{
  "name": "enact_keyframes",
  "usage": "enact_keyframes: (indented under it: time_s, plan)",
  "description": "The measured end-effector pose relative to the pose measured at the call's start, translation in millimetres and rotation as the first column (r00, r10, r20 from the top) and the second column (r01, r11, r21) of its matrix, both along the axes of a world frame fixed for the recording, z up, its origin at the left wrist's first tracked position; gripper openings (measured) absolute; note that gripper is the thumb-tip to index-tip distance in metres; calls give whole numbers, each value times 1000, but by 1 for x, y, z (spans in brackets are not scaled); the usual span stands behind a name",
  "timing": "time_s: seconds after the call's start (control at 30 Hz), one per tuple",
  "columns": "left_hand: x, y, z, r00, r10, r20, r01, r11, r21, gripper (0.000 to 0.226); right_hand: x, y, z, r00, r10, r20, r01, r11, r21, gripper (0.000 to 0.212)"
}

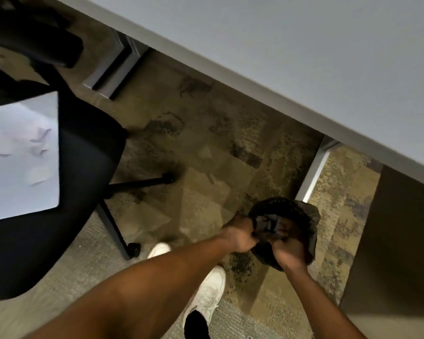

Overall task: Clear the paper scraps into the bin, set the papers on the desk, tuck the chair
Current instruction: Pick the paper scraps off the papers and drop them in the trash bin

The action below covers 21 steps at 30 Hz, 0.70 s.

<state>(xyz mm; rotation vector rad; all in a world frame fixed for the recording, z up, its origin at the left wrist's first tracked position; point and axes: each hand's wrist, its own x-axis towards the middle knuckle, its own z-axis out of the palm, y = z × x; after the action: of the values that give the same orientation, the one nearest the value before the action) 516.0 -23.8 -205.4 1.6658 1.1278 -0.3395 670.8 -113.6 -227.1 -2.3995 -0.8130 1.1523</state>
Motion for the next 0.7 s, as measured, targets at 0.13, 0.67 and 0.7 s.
enact_keyframes:
  time_s: [0.13, 0.67, 0.7]
  plan:
    - [-59, 9, 18, 994, 95, -56, -93, 994, 52, 31, -38, 31, 26, 998, 60, -22, -59, 997, 56, 60]
    - [-310, 82, 106, 753, 648, 116, -631, 661, 406, 6, -270, 171, 137, 793, 607, 57, -581, 725, 369, 72]
    - [-328, 86, 110, 727, 672, 143, -656, 617, 435, 3, -283, 179, 139, 767, 639, 53, -604, 691, 398, 72]
